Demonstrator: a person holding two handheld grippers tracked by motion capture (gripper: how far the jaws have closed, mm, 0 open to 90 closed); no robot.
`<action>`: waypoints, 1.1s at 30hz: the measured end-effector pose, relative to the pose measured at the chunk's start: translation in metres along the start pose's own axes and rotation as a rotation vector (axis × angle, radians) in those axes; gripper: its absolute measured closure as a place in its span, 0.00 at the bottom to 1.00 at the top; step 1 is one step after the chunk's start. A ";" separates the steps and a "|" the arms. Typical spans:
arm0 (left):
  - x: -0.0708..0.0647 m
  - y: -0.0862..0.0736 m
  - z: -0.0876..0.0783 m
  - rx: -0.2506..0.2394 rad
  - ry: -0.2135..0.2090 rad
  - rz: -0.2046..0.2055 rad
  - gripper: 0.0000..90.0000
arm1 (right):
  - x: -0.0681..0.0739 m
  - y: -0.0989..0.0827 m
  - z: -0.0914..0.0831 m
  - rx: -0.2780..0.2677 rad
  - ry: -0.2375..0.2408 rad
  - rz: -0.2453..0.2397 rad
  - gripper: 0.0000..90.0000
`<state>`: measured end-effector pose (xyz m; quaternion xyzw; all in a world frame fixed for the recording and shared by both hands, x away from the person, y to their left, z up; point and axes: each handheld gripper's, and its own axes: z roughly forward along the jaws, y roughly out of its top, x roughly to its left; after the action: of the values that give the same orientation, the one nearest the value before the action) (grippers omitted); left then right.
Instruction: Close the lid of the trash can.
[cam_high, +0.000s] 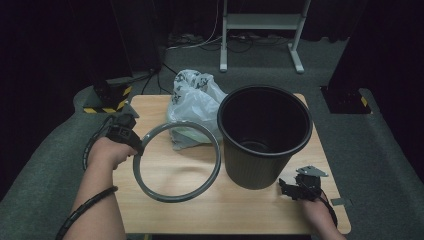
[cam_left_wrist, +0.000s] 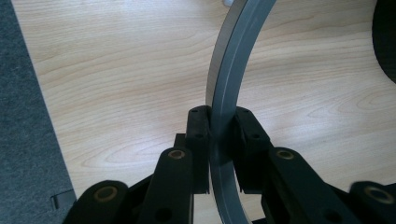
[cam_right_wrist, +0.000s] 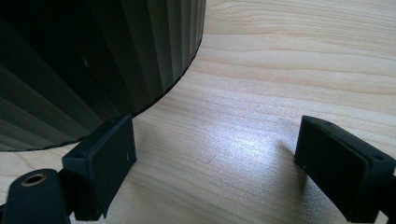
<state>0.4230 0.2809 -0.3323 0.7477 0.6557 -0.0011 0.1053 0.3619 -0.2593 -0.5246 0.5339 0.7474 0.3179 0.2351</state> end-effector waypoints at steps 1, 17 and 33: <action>0.001 0.000 -0.003 -0.004 0.002 -0.001 0.86 | 0.000 0.000 0.000 0.000 0.000 0.000 0.13; 0.007 0.003 -0.042 -0.052 -0.009 -0.044 0.86 | 0.000 0.000 0.000 -0.001 0.000 0.000 0.13; 0.005 0.014 -0.074 -0.087 -0.016 -0.050 0.87 | 0.000 -0.001 -0.001 -0.004 0.001 -0.011 0.13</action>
<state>0.4268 0.2957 -0.2583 0.7258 0.6727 0.0188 0.1427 0.3609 -0.2599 -0.5249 0.5291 0.7498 0.3185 0.2376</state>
